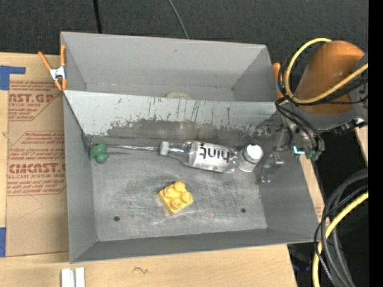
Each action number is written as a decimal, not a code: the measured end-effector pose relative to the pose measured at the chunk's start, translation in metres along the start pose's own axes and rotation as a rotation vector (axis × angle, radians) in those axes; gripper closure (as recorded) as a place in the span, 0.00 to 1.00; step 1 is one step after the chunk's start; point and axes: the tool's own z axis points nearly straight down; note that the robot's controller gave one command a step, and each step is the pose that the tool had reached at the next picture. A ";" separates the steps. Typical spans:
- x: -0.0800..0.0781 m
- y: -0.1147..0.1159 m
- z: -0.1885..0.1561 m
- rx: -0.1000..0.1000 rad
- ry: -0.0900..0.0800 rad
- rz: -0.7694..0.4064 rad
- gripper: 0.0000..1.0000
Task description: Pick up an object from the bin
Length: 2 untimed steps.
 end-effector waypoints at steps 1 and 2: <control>-0.002 0.000 -0.005 0.001 -0.008 -0.001 0.00; 0.017 0.009 0.045 0.003 -0.013 -0.002 0.00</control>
Offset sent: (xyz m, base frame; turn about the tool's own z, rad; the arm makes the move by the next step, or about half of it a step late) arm -0.0437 0.0199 -0.1092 -0.0037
